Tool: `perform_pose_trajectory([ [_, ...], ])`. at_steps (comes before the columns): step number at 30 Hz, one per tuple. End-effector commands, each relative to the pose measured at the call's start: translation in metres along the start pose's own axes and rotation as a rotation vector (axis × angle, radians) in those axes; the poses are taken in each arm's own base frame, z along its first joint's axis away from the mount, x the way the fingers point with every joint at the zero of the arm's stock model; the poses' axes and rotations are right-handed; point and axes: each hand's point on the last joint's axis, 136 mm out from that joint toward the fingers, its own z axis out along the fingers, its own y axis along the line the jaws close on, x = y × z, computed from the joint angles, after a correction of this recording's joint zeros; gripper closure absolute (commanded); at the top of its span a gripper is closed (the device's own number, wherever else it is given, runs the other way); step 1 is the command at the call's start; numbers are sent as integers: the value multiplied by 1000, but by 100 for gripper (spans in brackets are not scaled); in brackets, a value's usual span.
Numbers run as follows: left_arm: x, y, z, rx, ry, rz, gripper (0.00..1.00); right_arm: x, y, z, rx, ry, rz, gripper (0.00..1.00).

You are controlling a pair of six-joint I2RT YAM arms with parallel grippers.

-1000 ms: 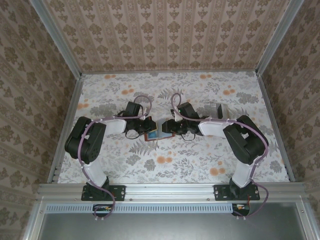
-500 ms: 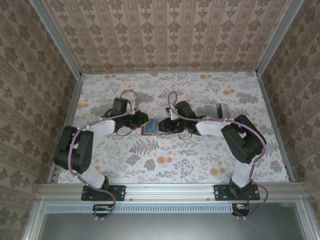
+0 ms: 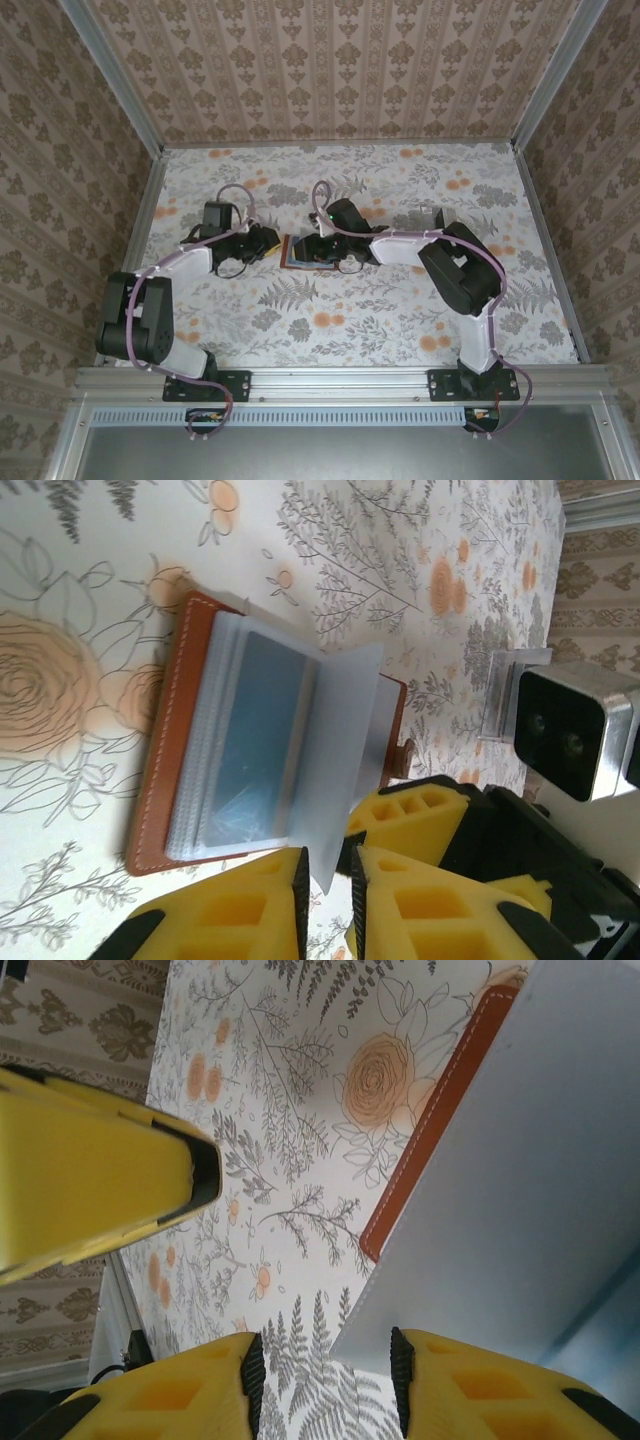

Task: Put the credit cards into the card holder

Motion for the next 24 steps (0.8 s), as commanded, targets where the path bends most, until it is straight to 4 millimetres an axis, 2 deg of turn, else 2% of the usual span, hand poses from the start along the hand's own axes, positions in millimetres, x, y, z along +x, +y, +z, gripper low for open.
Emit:
perform_pose_trajectory([
  [1, -2, 8, -11, -25, -29, -1, 76, -8, 13, 8, -28, 12, -17, 58],
  [6, -7, 21, -18, -94, -66, -14, 64, -5, 3, 21, -21, 41, 19, 58],
  [11, -2, 26, -14, -120, -57, -6, 58, 3, -23, 20, 106, 65, 88, 53],
  [16, 6, 18, -10, -161, -48, 74, 55, 3, -19, 29, 54, 86, 128, 52],
  [19, 10, 20, -6, -200, -43, 96, 54, 2, -23, 30, 82, 93, 141, 52],
  [21, 11, 23, -5, -231, -43, 102, 53, -3, -20, 25, 87, 67, 126, 53],
  [24, 11, 30, -4, -287, -57, 128, 53, -19, -10, -2, 115, -30, 78, 52],
])
